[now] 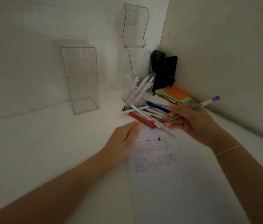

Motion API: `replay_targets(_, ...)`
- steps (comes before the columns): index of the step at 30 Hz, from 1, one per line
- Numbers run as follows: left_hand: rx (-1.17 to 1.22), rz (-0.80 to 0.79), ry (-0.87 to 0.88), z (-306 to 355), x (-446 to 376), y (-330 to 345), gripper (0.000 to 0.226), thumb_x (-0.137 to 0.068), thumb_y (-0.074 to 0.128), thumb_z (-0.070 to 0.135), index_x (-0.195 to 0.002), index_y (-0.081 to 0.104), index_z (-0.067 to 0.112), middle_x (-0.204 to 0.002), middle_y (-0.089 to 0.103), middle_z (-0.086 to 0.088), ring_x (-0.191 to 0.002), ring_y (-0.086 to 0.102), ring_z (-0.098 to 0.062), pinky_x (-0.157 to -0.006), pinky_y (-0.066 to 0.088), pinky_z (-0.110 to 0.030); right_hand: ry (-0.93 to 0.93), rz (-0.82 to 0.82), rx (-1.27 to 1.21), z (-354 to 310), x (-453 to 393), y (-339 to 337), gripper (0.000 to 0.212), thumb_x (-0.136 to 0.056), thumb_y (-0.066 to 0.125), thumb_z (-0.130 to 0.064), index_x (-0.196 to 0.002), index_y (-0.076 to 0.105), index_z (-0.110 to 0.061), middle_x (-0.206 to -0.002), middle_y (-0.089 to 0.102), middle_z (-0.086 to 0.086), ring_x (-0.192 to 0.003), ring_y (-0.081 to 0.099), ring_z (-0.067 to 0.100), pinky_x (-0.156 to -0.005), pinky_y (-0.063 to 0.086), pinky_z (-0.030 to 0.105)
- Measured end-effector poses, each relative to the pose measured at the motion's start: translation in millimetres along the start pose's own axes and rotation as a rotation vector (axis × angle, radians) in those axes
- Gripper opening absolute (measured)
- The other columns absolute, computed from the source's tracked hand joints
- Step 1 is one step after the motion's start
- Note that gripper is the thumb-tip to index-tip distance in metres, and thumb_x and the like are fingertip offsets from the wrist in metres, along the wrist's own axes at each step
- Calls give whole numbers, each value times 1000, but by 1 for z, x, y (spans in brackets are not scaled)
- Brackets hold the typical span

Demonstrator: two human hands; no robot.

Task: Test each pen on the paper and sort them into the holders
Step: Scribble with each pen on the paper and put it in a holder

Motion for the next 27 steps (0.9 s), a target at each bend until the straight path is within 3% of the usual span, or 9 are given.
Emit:
replay_targets(4, -149, 10, -47, -10, -5, 2, 35, -97, 35, 38, -66, 36, 22, -60, 43, 8, -56, 40, -6, -56, 32, -19, 39, 163, 89, 10, 13, -22, 15, -84, 63, -11, -87, 66, 3, -74, 73, 14, -57, 69, 19, -53, 57, 24)
replay_targets(7, -364, -47, -37, -15, -6, 9, 37, -97, 33, 43, -70, 36, 18, -63, 44, 0, -57, 41, -13, -57, 35, -26, 104, 186, 225, 30, 27, -15, 18, -80, 68, -10, -89, 65, 5, -77, 72, 15, -65, 70, 21, -63, 60, 28)
replay_targets(10, -478, -120, 21, -14, -3, 15, 36, -98, 31, 43, -73, 37, 18, -62, 43, 2, -56, 42, -13, -55, 32, -27, 105, 242, 234, 52, 37, -3, 18, -80, 69, -16, -83, 64, 1, -72, 67, 11, -63, 66, 20, -66, 58, 30)
replay_targets(14, -629, -163, 156, -12, 1, 21, 33, -98, 32, 41, -75, 40, 19, -60, 39, 8, -53, 40, -7, -55, 27, -28, 48, 343, 213, 72, 44, 5, 18, -87, 63, -12, -75, 57, -1, -57, 62, 7, -46, 61, 16, -50, 55, 26)
replay_targets(18, -687, -182, 165, -18, 1, 24, 33, -98, 35, 39, -72, 37, 20, -60, 36, 9, -52, 35, -6, -56, 22, -28, -36, 447, 462, 82, 47, 4, 31, -86, 64, -11, -63, 54, 7, -42, 54, 8, -29, 46, 7, -36, 42, 15)
replay_targets(22, -710, -180, 162, -21, -1, 24, 32, -98, 35, 38, -71, 35, 21, -60, 35, 10, -51, 33, -6, -56, 22, -27, -89, 496, 539, 85, 49, 3, 31, -83, 62, -4, -65, 49, 19, -49, 51, 21, -26, 39, 7, -34, 37, 14)
replay_targets(27, -739, -183, 150, -22, 0, 25, 32, -98, 34, 39, -70, 31, 24, -61, 33, 10, -52, 33, -5, -57, 24, -27, -97, 476, 558, 84, 49, 4, 30, -82, 61, -2, -62, 50, 18, -43, 50, 17, -25, 41, 6, -34, 38, 14)
Point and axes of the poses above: each hand's wrist, its own x-axis away from the middle knuckle, its own y-axis out of the palm, z = x × y, the point moved 5 cm from there along -x, towards the middle knuckle
